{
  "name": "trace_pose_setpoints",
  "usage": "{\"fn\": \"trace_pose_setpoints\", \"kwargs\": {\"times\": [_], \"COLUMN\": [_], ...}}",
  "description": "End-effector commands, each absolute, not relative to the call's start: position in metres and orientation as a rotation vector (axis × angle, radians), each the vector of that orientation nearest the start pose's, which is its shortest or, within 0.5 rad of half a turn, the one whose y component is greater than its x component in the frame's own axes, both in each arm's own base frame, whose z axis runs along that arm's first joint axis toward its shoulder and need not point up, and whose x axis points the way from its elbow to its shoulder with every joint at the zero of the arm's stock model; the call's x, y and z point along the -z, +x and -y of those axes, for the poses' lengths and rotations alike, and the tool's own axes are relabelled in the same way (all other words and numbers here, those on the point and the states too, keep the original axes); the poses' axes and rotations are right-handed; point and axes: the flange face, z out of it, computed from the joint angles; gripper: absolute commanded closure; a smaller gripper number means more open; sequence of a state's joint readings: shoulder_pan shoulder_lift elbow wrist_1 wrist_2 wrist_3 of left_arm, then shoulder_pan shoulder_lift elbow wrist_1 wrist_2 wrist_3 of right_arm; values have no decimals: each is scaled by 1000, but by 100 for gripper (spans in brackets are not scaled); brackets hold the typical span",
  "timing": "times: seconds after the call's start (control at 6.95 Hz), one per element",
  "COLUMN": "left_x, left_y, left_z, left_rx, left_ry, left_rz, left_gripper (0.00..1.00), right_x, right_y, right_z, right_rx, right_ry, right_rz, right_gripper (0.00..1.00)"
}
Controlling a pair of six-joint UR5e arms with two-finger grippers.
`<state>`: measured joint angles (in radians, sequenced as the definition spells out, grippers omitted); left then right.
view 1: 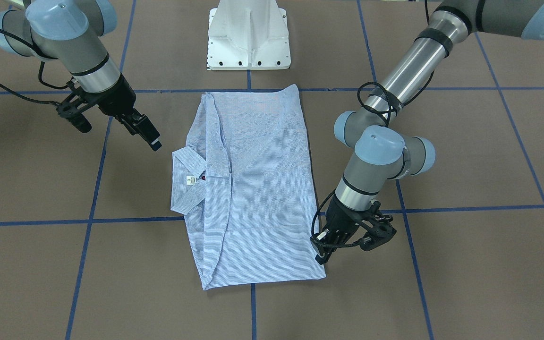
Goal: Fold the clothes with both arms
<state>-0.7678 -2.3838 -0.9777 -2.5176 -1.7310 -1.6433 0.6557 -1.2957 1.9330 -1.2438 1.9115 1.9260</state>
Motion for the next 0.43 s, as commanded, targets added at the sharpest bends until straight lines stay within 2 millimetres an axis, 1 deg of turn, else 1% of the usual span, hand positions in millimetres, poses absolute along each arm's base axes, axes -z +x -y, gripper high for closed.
{"fn": "trace_pose_setpoints", "kwargs": {"times": [0.0, 0.14, 0.29], "left_x": [-306, -323, -324], "left_y": [478, 430, 394], "left_z": [642, 613, 581], "left_rx": [602, 554, 532], "left_ry": [260, 208, 220], "left_rz": [-1223, -1274, -1317], "left_gripper": [44, 44, 44], "right_x": [-279, -264, -261], "right_y": [-428, -456, -491], "right_z": [431, 424, 411], "right_rx": [-712, -684, -600], "right_ry": [-176, -167, -106], "right_rz": [1045, 1043, 998], "right_gripper": [0, 0, 0]}}
